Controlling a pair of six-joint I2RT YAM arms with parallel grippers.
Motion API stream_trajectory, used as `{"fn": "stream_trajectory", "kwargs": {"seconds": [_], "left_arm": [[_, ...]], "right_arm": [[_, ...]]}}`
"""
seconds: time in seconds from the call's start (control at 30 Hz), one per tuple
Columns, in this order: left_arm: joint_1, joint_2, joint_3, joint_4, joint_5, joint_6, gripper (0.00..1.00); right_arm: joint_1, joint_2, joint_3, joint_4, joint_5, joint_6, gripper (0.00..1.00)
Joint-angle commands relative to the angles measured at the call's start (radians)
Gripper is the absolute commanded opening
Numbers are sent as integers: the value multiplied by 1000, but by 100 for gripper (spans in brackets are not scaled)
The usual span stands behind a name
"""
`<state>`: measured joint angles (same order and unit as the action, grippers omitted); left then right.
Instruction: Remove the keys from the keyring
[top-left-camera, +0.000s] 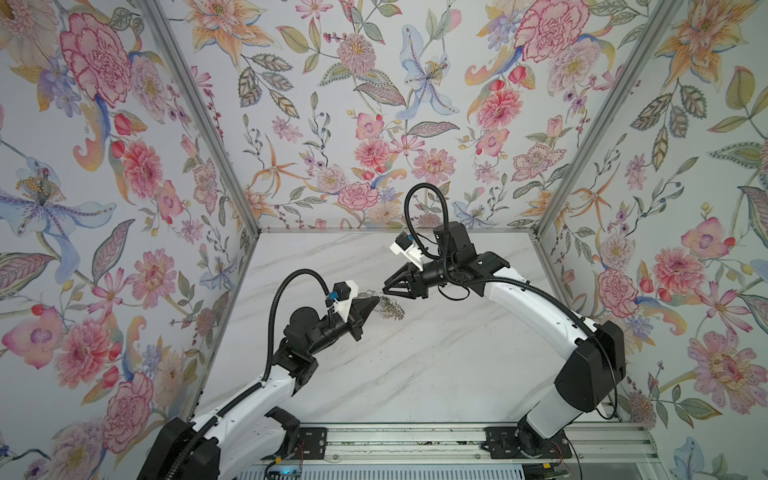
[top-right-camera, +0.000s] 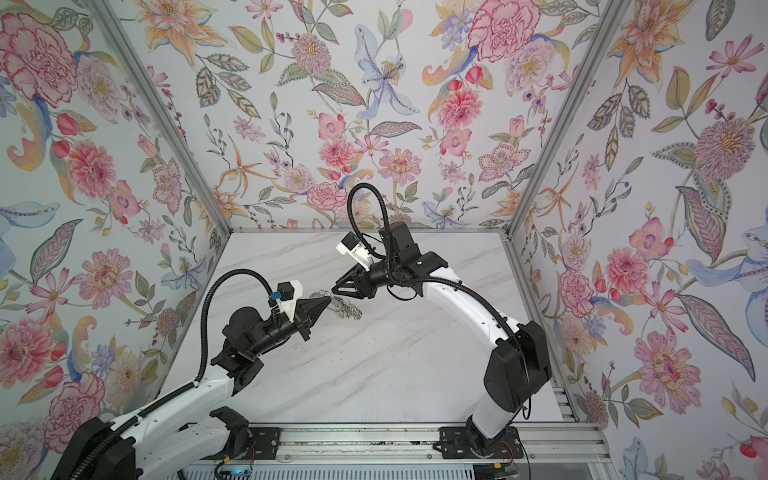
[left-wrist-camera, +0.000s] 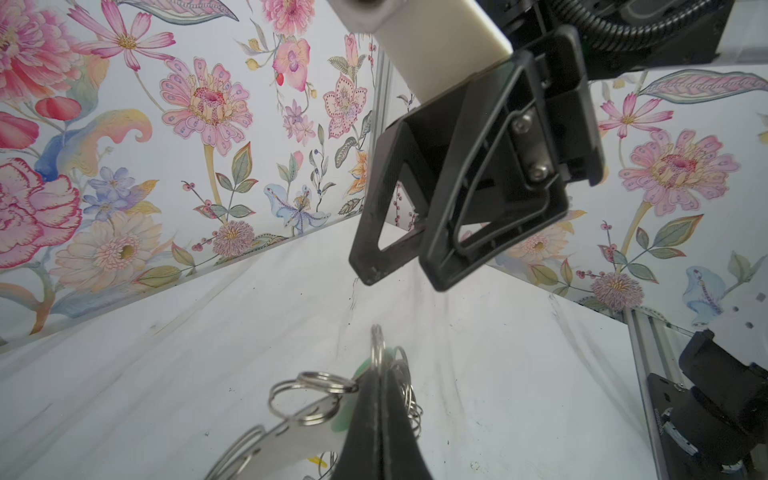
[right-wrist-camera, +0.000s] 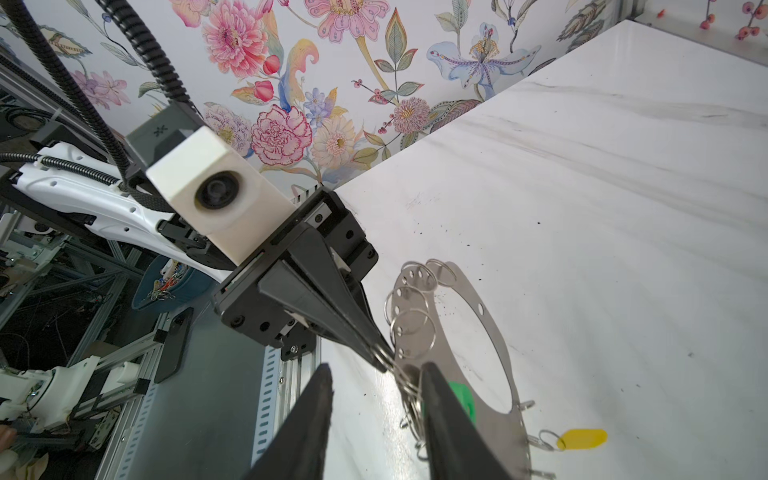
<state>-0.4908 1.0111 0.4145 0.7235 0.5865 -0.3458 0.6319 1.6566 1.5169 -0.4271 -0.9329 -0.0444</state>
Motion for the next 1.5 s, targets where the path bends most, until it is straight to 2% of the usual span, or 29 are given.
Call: {"fn": "stream_trajectory", "kwargs": {"seconds": [0.0, 0.03, 0.1, 0.47, 0.6, 0.67, 0.87, 1.0, 1.2, 1.27, 1.33, 1.37, 1.47], "left_arm": [[17, 23, 46, 125, 115, -62, 0], [20, 27, 50, 126, 119, -64, 0], [25, 29, 51, 133, 121, -65, 0], [43, 39, 61, 163, 142, -88, 0], [44, 48, 68, 166, 143, -88, 0], [46, 48, 68, 166, 141, -90, 0], [52, 44, 70, 162, 131, -91, 0], [52, 53, 72, 163, 139, -94, 0], [54, 58, 70, 137, 119, -85, 0], [54, 53, 65, 134, 113, -82, 0], [55, 49, 62, 138, 113, -83, 0], [56, 47, 62, 137, 113, -83, 0], [55, 49, 66, 135, 123, -84, 0]], "right_arm": [[5, 14, 8, 38, -32, -11, 32], [5, 15, 8, 43, -34, -7, 24], [5, 15, 12, 41, -36, -4, 20], [10, 28, 9, 42, -55, 6, 22], [10, 29, 17, 32, -55, 3, 18], [11, 32, 17, 28, -54, 3, 22], [11, 42, 31, -12, -53, -21, 21], [11, 43, 36, -13, -51, -20, 8], [10, 44, 47, -24, -47, -21, 0], [11, 44, 51, -37, -43, -28, 0], [10, 48, 49, -48, -29, -32, 14], [10, 51, 49, -53, -26, -36, 17], [39, 59, 52, -55, -26, -37, 19]]}}
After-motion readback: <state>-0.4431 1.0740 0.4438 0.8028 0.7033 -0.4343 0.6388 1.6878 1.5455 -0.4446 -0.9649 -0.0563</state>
